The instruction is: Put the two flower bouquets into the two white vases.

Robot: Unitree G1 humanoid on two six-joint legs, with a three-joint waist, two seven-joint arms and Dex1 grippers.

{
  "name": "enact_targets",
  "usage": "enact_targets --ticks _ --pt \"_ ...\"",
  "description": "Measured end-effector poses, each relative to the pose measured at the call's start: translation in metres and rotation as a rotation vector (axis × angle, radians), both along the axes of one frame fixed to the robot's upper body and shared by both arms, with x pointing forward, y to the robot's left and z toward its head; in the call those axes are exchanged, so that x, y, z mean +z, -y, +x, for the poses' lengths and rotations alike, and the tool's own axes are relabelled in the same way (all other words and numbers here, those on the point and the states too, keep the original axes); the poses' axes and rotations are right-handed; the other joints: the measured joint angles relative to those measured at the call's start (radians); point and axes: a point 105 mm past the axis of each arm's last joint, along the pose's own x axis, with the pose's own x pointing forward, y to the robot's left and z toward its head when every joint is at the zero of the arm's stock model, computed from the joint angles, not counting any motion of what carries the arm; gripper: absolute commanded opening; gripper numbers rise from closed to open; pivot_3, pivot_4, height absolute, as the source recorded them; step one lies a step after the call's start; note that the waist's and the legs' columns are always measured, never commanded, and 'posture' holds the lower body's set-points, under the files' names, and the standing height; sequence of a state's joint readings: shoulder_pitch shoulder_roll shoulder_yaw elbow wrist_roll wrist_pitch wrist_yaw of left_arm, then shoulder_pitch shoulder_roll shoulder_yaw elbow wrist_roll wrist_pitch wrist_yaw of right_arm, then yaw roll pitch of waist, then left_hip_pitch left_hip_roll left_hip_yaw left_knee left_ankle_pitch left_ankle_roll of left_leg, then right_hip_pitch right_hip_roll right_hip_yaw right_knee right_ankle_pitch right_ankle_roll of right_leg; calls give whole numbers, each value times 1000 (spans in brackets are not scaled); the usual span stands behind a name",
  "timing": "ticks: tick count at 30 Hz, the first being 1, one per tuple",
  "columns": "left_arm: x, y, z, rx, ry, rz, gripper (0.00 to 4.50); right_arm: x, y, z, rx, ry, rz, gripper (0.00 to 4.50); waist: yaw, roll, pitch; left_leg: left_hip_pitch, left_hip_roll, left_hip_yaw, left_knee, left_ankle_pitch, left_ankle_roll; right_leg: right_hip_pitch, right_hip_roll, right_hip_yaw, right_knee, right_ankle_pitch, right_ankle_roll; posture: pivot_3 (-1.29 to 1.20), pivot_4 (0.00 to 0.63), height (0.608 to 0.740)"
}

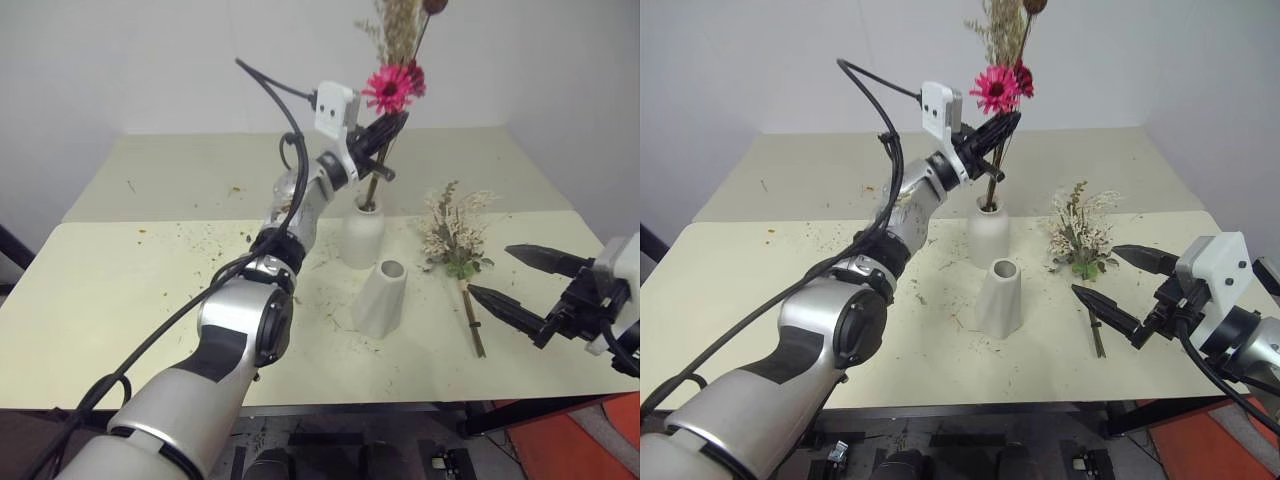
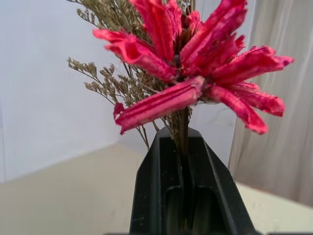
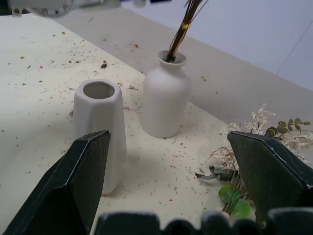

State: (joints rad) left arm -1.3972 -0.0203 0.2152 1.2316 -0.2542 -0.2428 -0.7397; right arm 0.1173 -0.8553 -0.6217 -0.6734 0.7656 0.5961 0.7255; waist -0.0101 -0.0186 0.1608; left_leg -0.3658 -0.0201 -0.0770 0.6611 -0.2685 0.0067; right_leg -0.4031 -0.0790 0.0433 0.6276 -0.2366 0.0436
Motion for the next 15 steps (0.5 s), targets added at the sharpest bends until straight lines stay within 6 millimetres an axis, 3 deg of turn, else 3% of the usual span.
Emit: enact_targets --ticks 7,15 --pt "-12 -3 2 22 -13 20 22 4 0 2 2 14 7 4500 0 0 0 0 0 0 0 0 0 0 0 0 0 0 0 0 150 740" --pt "-12 -6 4 45 -15 20 22 14 1 7 -14 37 79 4500 -1 0 0 0 0 0 0 0 0 0 0 0 1 0 0 0 150 740"
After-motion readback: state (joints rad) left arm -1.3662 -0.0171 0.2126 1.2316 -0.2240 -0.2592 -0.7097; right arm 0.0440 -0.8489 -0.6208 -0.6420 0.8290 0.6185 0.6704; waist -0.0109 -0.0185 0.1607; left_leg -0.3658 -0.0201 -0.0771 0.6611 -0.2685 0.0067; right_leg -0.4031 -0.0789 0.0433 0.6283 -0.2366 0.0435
